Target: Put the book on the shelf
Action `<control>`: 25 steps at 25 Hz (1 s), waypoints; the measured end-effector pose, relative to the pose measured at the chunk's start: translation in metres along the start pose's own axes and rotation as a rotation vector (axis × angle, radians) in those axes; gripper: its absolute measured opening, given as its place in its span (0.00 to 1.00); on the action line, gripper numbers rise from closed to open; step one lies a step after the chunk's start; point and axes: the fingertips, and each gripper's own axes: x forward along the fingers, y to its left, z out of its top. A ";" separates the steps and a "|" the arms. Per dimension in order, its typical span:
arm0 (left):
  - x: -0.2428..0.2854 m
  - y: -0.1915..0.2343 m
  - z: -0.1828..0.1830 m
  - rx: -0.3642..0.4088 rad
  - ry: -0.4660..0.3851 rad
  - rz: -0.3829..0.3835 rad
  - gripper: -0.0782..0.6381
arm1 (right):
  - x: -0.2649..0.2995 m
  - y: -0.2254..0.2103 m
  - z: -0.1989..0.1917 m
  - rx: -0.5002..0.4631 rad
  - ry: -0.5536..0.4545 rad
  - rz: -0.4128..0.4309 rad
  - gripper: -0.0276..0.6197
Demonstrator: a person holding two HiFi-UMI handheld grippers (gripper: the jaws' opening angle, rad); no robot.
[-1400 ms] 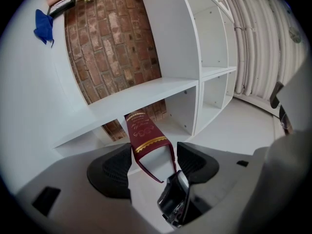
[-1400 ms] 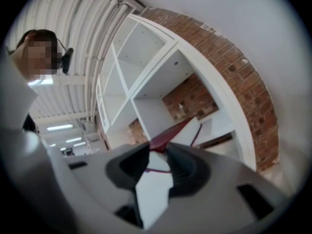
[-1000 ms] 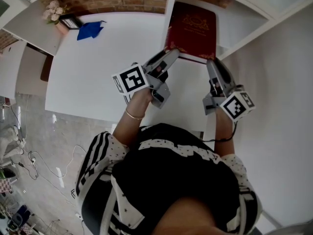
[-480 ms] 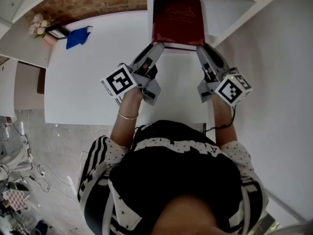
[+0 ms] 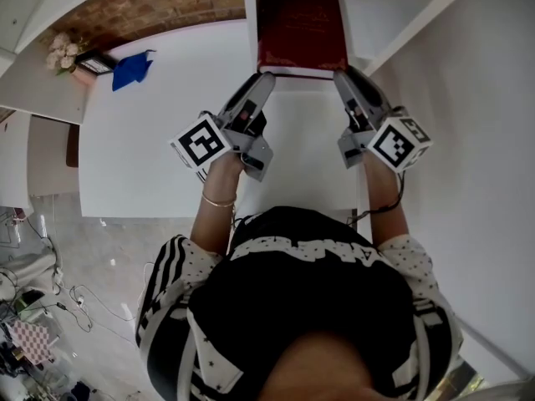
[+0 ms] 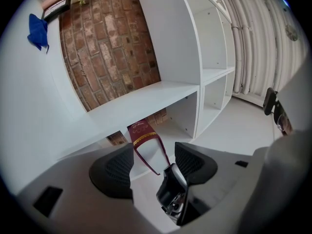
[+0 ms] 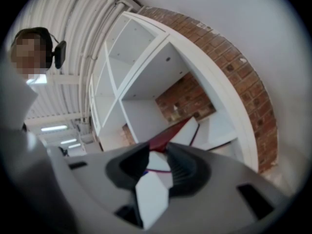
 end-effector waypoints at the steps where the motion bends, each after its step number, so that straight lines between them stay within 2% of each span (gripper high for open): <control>1: 0.001 0.002 0.000 0.002 0.001 0.001 0.51 | 0.001 -0.003 -0.001 0.003 -0.002 -0.001 0.24; 20: -0.005 -0.001 0.004 0.031 0.001 0.009 0.50 | 0.014 -0.014 0.010 -0.003 -0.017 0.001 0.24; 25: -0.006 -0.001 0.001 0.064 0.004 0.012 0.45 | 0.009 -0.021 0.012 -0.009 -0.045 -0.019 0.24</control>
